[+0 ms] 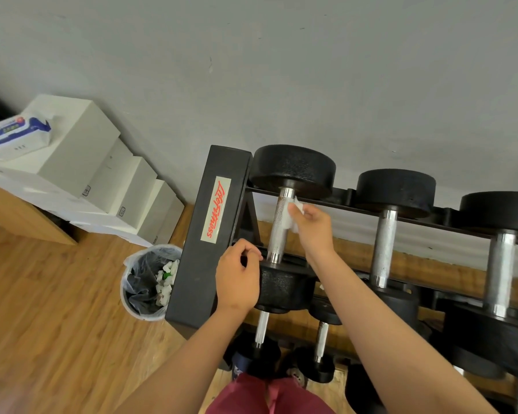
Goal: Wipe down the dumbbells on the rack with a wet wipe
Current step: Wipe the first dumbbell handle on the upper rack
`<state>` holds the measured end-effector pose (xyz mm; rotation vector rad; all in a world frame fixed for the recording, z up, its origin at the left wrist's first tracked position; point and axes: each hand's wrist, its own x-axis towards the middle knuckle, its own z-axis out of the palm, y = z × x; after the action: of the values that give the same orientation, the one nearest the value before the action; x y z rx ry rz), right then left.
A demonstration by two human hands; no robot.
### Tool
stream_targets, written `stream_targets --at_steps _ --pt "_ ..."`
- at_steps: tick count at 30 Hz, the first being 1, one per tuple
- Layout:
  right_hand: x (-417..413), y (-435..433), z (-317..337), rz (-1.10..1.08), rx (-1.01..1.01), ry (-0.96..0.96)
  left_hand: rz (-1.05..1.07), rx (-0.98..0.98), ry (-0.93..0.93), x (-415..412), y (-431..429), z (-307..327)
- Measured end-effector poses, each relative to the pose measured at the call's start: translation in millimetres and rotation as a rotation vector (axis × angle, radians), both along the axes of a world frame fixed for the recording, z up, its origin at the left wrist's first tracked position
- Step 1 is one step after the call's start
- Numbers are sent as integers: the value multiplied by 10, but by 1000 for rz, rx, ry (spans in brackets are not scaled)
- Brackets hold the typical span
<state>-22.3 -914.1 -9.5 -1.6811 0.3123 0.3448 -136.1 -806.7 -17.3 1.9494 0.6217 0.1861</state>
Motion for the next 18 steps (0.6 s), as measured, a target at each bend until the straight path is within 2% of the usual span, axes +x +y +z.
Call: stream_targets --at_steps 8,13,18 --pt "-126 -144 -53 163 -88 4 6 0 -9 8 1 -16" --pt "-25 -36 34 66 -48 -32 11 -2 -7 3 -4 -10" --pt "-224 -210 -54 243 -177 -13 9 -3 -7 0 -10 16"
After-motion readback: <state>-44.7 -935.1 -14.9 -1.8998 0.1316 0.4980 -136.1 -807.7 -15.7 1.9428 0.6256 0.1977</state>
